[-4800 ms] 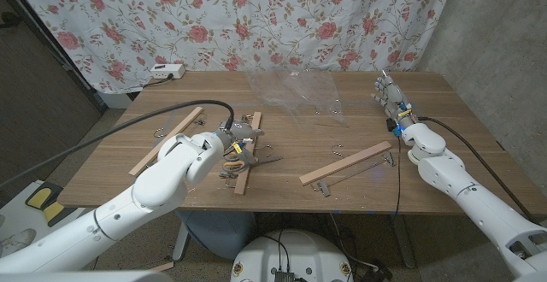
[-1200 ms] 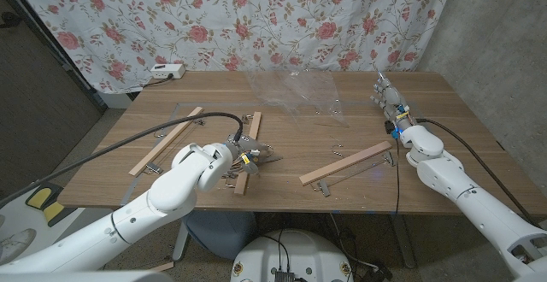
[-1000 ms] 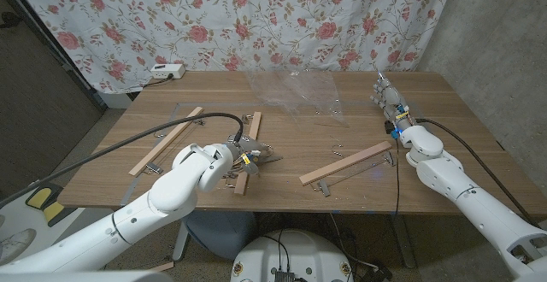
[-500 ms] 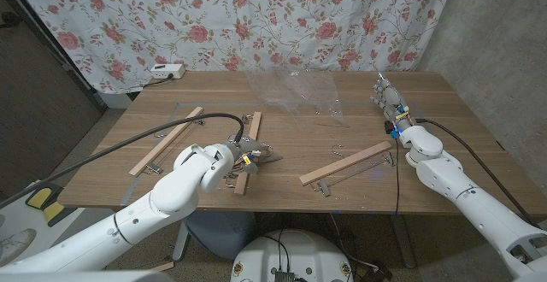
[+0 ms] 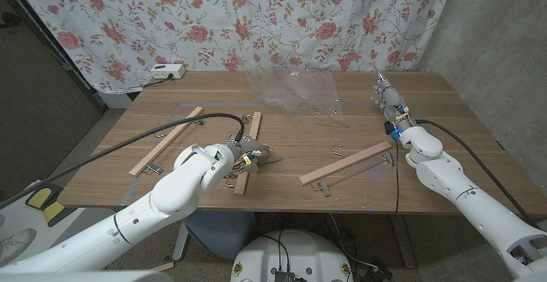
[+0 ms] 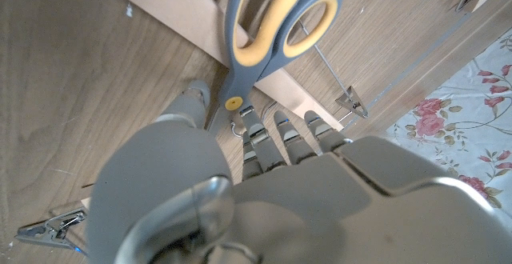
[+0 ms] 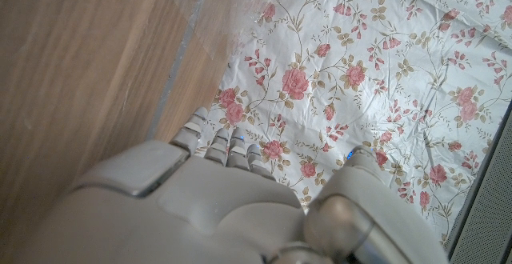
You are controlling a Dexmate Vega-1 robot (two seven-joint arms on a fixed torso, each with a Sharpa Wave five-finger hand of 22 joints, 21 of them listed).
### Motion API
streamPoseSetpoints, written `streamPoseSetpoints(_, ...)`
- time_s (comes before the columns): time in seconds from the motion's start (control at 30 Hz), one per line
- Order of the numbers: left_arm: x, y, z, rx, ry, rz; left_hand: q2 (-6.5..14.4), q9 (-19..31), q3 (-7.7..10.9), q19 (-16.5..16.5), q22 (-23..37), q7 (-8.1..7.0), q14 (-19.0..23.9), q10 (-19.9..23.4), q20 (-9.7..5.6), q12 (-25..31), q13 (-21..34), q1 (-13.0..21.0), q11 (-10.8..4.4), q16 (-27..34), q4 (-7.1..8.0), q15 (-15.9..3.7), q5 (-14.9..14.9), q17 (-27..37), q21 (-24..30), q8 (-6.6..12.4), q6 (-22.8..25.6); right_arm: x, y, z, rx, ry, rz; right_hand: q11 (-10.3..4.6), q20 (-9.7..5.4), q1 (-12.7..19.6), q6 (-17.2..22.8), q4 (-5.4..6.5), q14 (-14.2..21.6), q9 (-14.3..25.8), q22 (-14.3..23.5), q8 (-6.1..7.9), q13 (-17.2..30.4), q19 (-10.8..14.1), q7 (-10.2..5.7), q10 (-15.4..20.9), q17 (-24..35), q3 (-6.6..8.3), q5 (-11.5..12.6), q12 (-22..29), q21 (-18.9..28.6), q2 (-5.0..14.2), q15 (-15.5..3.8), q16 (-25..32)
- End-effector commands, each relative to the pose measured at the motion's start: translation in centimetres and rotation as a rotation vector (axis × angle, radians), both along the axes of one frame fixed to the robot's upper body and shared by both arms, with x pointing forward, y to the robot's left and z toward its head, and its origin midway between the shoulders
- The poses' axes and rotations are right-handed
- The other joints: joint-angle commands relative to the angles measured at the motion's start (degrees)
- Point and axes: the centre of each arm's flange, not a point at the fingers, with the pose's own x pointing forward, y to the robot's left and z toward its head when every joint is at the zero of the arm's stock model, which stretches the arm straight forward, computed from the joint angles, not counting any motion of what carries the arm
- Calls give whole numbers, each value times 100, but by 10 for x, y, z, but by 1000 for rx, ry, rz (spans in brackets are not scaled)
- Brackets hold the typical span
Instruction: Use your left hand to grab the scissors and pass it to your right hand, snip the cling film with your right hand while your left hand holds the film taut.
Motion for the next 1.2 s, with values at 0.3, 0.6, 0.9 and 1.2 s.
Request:
streamPoseSetpoints(0.3, -3, -1, 0, -21, -26, -46, 157, 29, -21, 111, -6, -63, 351, 570, 7, 464, 257, 387, 2, 77, -59, -154, -8, 60, 27, 35, 335, 0, 1, -2, 6, 2, -1, 15, -1, 24, 43, -26, -37, 17, 9, 30, 15, -8, -9, -29, 20, 20, -2, -14, 23, 66, -15, 32)
streamPoseSetpoints(0.6, -8, -1, 0, -38, -89, -82, 202, 46, -52, 292, -7, -177, 828, 1146, 16, 1053, 585, 953, -28, 212, -89, -349, -46, 149, 53, 96, 991, -1, 0, -1, 9, 1, -3, 18, 0, 33, 44, -35, -39, 16, 9, 32, 15, -13, -15, -33, 19, 26, -2, -14, 21, 76, -13, 31)
streamPoseSetpoints(0.9, -11, 1, 2, -57, -142, -105, 74, 55, -227, 437, -7, -222, 995, 1349, -37, 1061, 391, 1234, -37, 281, -80, -397, -190, 186, 65, 213, 1648, -1, 0, -2, 11, -1, -2, 14, 0, 40, 46, -41, -40, 15, 9, 34, 15, -14, -13, -30, 18, 31, -2, -13, 22, 84, -13, 30)
streamPoseSetpoints(1.2, -10, 3, 5, -86, -128, -100, 76, 58, -287, 440, -4, -188, 966, 1357, -31, 1011, 320, 1268, -44, 288, -44, -382, -211, 205, 54, 166, 1622, -3, -1, -3, 13, 0, -5, 17, 1, 51, 44, -49, -38, 14, 8, 35, 15, -15, -17, -36, 16, 40, -3, -14, 21, 98, -14, 30)
